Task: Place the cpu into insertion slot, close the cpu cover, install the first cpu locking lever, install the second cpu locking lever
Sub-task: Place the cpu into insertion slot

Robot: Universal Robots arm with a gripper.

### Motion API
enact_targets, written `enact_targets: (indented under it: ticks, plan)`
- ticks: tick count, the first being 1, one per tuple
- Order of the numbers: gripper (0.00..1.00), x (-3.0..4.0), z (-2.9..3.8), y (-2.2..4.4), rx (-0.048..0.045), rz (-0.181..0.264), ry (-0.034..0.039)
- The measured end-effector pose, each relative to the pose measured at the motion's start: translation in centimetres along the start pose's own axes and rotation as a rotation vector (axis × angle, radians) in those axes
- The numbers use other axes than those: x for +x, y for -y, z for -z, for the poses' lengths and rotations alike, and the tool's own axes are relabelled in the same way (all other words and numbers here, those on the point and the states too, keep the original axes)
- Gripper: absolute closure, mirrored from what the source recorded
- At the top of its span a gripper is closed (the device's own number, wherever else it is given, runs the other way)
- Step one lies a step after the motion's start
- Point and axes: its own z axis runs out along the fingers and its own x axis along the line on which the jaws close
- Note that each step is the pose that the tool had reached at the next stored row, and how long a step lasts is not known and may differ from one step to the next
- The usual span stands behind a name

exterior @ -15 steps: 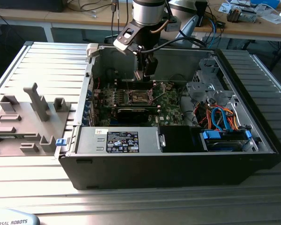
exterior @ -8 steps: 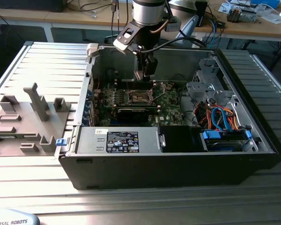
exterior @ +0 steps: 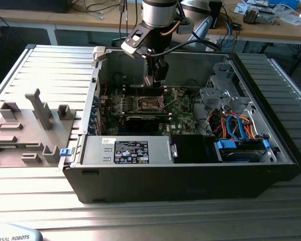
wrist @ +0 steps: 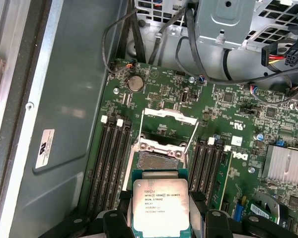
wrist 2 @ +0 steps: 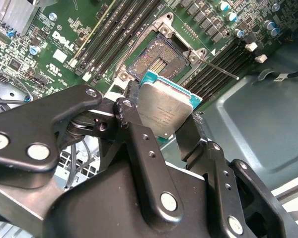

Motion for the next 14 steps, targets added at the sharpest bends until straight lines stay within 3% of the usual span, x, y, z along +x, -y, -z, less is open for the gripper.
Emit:
enact_targets:
  ticks: [14]
  plan:
    - [0.46, 0.0, 0.0, 0.0, -0.0003, -0.015, 0.0005]
